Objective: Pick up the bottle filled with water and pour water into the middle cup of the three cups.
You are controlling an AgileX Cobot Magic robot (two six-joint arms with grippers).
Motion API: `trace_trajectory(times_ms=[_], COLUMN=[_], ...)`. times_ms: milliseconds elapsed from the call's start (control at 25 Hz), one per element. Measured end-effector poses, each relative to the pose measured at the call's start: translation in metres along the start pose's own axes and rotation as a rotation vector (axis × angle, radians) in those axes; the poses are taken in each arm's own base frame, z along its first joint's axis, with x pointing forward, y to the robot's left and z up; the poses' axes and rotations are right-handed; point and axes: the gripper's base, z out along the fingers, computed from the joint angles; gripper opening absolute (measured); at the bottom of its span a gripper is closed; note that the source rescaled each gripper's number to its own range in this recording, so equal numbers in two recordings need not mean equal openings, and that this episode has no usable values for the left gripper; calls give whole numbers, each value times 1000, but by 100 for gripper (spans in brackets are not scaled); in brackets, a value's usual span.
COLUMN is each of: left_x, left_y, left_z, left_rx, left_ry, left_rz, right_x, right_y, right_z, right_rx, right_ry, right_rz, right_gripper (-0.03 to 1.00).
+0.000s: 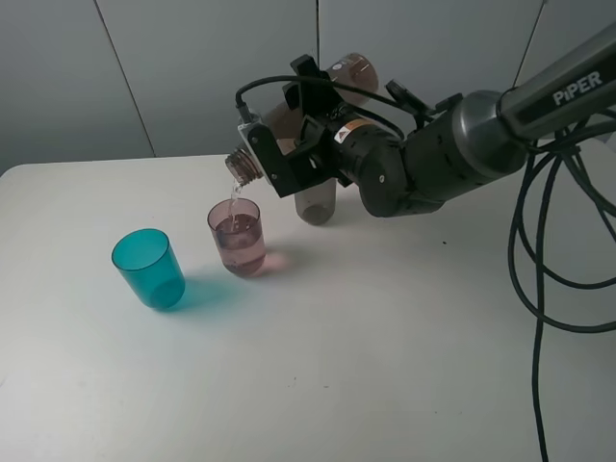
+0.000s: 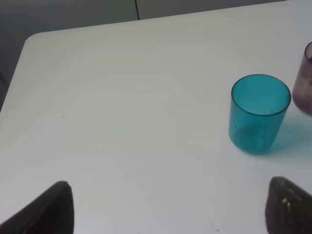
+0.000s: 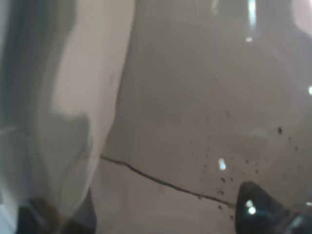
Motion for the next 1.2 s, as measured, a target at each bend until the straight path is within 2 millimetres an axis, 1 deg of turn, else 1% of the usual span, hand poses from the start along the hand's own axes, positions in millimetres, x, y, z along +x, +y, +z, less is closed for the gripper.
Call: trace_trajectory(times_ms=[1200], left_x=[0], left_y=[0], left_z=[0], left_rx=[0], left_ry=[0], left_rz=[0], right_x=[-5], right_y=[-3], right_z=[0], right_rx=[37], right_ry=[-52], right_rz=[-65], right_gripper=[2])
